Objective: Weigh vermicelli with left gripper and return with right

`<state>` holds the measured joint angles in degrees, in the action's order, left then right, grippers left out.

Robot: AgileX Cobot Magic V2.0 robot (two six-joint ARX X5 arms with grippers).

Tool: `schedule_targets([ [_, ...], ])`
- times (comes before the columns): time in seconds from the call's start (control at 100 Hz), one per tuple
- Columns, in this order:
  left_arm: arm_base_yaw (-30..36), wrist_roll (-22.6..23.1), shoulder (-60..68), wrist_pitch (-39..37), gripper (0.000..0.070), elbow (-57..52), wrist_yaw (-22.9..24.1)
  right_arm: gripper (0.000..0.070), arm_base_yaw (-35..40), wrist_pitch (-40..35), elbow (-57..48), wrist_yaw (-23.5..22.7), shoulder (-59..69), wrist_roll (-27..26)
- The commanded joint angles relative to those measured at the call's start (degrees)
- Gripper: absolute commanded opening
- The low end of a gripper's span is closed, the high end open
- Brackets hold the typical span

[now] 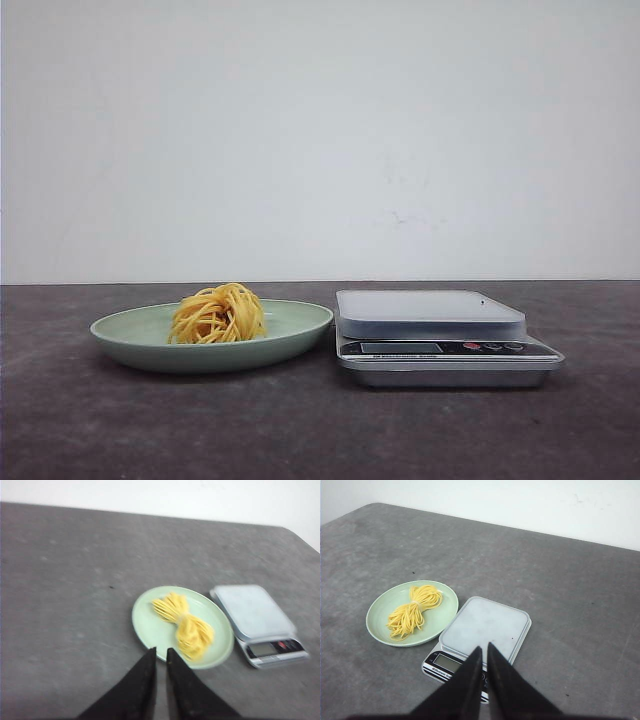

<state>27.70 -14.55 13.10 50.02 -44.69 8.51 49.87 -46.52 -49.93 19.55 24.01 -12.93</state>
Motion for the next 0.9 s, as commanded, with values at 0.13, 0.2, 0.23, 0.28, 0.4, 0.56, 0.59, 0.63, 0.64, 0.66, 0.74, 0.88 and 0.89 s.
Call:
schedule_targets([
  [0.13,-8.0,6.88,-4.46,-13.44,0.0,7.82,0.85,0.0007,0.63,0.46,-0.55,0.04,0.15,-0.72],
  [0.2,-11.26,9.09,-7.67,-19.96,0.0,13.86,0.11,0.0007,0.63,0.46,-0.55,0.04,0.15,-0.72],
  [0.23,-12.66,9.49,-9.31,-22.18,0.0,16.52,-0.22,0.0007,0.63,0.46,-0.55,0.04,0.15,-0.72],
  [0.28,-14.8,9.53,-12.02,-25.18,0.0,20.79,-0.22,0.0007,0.63,0.46,-0.55,0.04,0.15,-0.72],
  [0.4,-18.34,10.21,-12.74,-29.42,0.0,27.89,0.0,0.0007,0.63,0.66,-0.55,0.02,0.17,-0.72],
  [0.56,-20.55,10.64,-12.92,-32.61,0.0,33.16,-0.15,0.0007,0.61,0.7,-0.59,0.15,0.09,-0.7],
  [0.59,-20.85,10.93,-12.92,-33.68,0.0,34.05,-0.17,0.0007,0.61,0.7,-0.59,0.13,0.09,-0.7],
  [0.63,-21.14,11.1,-12.92,-35.45,0.0,35.28,-0.22,0.0007,0.61,0.7,-0.59,0.11,0.09,-0.7],
  [0.64,-21.2,11.1,-12.92,-36.02,0.0,35.63,-0.22,0.0007,0.61,0.7,-0.59,0.13,0.09,-0.7],
  [0.66,-21.33,11.08,-12.92,-37.09,0.0,36.28,-0.22,0.0007,0.61,0.7,-0.59,0.11,0.09,-0.7],
  [0.74,-21.99,11.13,-12.92,-41.77,0.0,39.01,-0.2,0.0007,0.61,0.7,-0.59,0.04,0.09,-0.7],
  [0.88,-23.23,11.1,-12.92,-45.83,0.0,42.29,-0.24,0.0007,0.61,0.7,-0.59,0.07,0.09,-0.7],
  [0.89,-23.34,11.1,-12.92,-45.81,0.0,42.4,-0.24,0.0007,0.61,0.7,-0.59,0.07,0.09,-0.7],
])
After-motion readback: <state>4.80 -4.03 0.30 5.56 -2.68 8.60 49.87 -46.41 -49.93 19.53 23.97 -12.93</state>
